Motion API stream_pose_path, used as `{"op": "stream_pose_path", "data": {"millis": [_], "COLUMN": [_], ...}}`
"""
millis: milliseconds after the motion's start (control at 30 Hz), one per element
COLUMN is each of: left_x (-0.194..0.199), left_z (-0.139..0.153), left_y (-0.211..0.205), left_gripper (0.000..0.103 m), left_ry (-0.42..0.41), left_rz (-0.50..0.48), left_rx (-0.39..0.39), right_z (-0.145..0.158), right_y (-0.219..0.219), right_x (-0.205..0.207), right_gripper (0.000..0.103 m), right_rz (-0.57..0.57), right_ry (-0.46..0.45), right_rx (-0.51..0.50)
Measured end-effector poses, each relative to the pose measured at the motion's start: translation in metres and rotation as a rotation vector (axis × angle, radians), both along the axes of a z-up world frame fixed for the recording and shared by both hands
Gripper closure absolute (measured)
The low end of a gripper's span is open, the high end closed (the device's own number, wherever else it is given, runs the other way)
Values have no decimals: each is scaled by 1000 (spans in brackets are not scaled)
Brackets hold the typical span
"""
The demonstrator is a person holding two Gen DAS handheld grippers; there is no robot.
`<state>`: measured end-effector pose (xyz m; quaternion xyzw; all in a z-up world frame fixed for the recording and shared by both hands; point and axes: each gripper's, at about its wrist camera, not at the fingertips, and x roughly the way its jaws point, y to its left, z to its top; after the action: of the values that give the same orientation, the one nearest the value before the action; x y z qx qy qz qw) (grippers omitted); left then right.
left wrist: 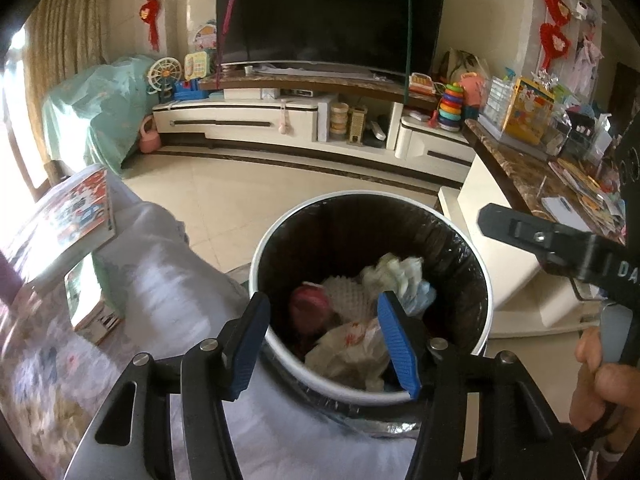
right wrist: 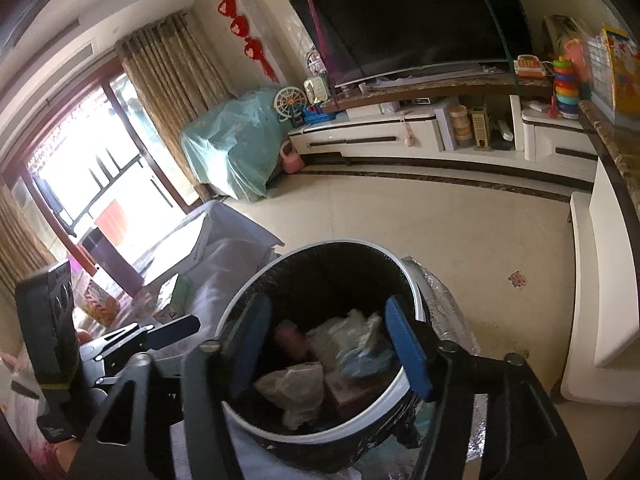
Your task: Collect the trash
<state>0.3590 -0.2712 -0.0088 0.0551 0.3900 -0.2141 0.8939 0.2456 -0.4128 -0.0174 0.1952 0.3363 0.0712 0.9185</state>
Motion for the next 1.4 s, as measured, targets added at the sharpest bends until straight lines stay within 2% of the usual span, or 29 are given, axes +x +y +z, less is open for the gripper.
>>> {"op": "stream_pose_path", "data": {"millis": [33,100,200,300,400,567,667,933,1033,1067,1100,1167,1400], "left_x": [-5,-18,-40,-64,-90,-133,-160,-217,-237,-244,-252,-265,-294], "left_z": [0,0,-1,-3,-5,-8,-6,11,19,20,21,20,11], "left_y": [4,15,35,57,78,105,120,149,157,159,161,164,162], "left_gripper": [47,45,34,32,25,24,24,22,11,3,1,1,1], "left_ry": [-3,-6,-15,-19,-32,-69,-102,-205,-268,-292,-317,-349,-404], "left_rz": [9,29,78,120,164,218,248,284,303,318,336,356,401], "left_rx": [-8,-37,-83,-133,-164,-175,-179,-192,-185,-178,-171,-157,-109], "right_z": [1,3,5,5,3,0,4,32,46,48,47,41,24], "right_y": [1,4,10,20,31,53,69,103,114,119,123,128,139], "right_x": [-5,-11,-25,-41,-59,-91,-107,-147,-159,-163,-166,-169,-174], "right_gripper": [32,20,13,6,5,3,3,1,0,0,0,0,0], "right_rz": [-3,-9,-10,-19,-34,-59,-57,-88,-115,-117,-128,-136,-118], "right_ry": [-6,-11,-26,-29,-39,-68,-99,-257,-325,-347,-358,-365,-347], "right_rx": [6,8,26,31,29,11,-36,-177,-243,-269,-297,-320,-297]}}
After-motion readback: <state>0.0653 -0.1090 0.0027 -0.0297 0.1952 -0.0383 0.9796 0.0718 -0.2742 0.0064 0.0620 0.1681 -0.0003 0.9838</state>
